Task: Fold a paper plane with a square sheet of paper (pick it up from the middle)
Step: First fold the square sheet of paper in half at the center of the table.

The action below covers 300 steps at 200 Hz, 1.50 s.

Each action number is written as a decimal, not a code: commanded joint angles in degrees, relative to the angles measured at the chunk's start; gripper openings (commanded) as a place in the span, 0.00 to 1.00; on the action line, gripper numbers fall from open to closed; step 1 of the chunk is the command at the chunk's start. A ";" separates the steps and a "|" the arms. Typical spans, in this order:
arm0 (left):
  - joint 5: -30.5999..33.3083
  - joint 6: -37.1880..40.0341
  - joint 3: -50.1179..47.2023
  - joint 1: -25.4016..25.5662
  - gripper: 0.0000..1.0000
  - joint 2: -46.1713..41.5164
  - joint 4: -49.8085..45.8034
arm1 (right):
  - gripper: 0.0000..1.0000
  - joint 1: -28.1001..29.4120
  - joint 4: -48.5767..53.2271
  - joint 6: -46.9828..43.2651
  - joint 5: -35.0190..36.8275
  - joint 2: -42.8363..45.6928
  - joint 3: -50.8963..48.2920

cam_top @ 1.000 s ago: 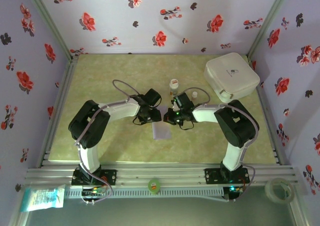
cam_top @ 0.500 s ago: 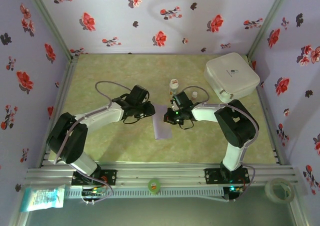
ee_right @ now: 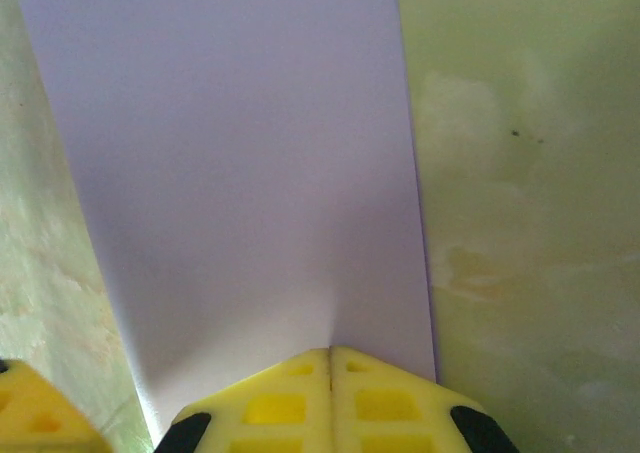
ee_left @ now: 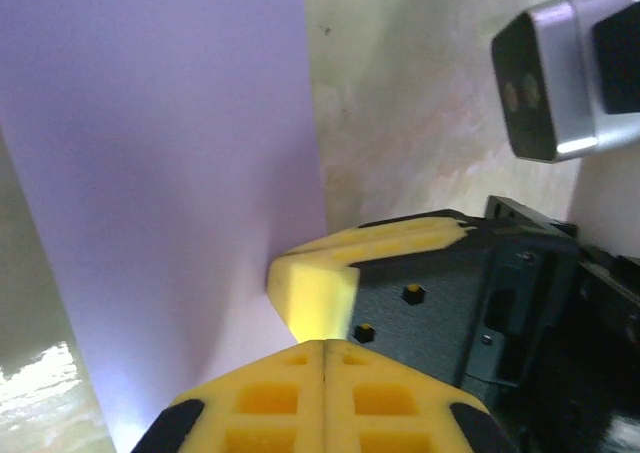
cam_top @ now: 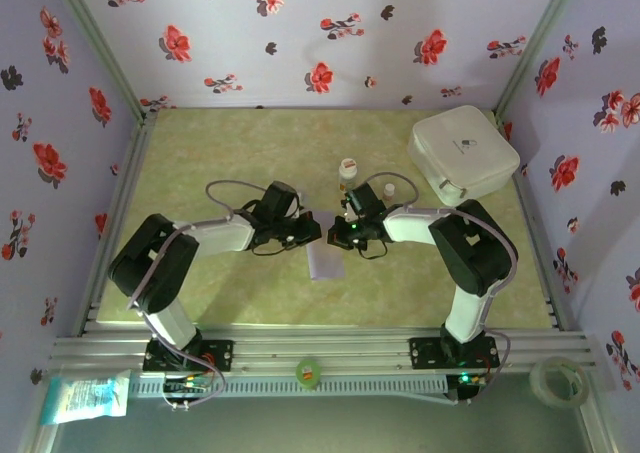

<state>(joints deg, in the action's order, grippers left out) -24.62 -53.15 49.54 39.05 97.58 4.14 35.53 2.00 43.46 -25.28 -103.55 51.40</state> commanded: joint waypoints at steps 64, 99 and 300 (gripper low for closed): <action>4.80 5.05 -6.50 -1.47 0.00 5.20 -0.53 | 0.00 -0.13 5.65 -0.13 4.51 -2.09 -1.41; 4.21 3.73 -7.72 -1.86 0.00 3.00 1.01 | 0.00 -0.02 5.74 -0.11 5.67 -1.62 -2.29; -2.70 0.03 -12.01 -1.08 0.00 1.87 0.43 | 0.00 -0.03 6.46 0.19 6.99 -0.95 -2.40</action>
<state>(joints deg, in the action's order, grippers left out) -30.02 -57.19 38.61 37.76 98.94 13.04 35.53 2.24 43.51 -23.79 -103.18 51.20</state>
